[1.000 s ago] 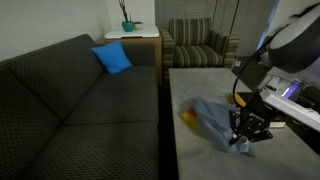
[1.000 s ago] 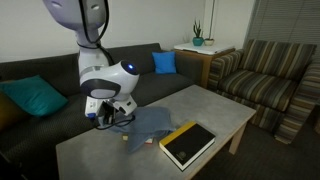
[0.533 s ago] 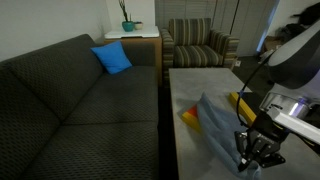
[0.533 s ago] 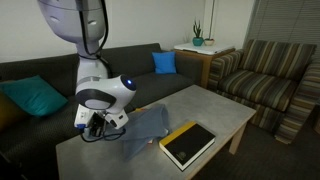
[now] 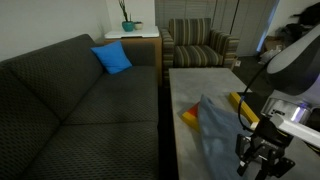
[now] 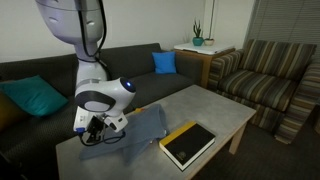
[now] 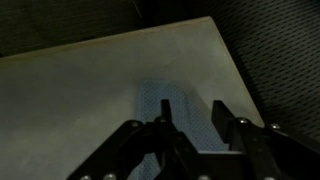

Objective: Unfold the towel

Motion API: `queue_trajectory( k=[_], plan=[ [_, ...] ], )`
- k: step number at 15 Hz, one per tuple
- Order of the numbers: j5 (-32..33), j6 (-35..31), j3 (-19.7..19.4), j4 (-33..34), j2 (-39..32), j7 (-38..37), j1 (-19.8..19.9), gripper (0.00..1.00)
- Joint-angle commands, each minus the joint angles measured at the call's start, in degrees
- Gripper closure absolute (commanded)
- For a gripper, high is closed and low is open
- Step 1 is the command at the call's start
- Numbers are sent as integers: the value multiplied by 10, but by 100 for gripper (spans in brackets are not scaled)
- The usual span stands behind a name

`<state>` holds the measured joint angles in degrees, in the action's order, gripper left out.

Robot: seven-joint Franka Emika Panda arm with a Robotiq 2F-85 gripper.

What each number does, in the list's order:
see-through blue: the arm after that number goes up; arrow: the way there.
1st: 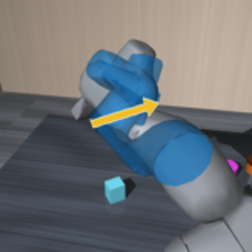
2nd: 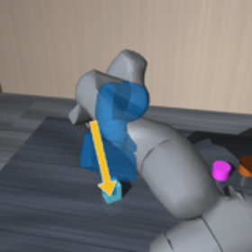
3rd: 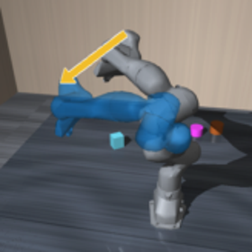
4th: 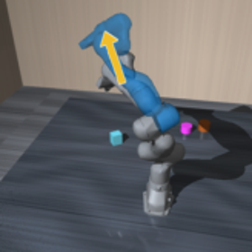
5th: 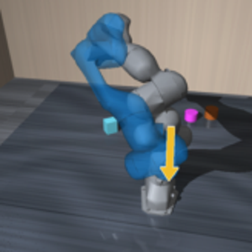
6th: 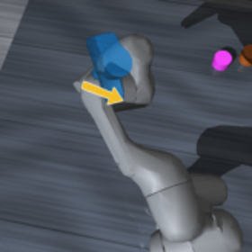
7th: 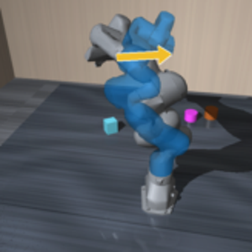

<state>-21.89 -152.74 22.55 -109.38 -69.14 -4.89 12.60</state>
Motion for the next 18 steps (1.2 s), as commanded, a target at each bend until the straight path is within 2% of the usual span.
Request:
queue_trajectory(
  k=[1, 4, 5, 12, 18],
  plan=[
    [0, -17, -11, -25, 54, 28, -20, 21],
    [18, -26, -29, -47, 114, 35, -44, 1],
    [27, -27, -38, -55, 135, 36, -52, 0],
    [72, -78, -80, -108, 254, 51, -88, 0],
    [85, -144, -82, -158, 319, 62, -94, 0]
  ],
)
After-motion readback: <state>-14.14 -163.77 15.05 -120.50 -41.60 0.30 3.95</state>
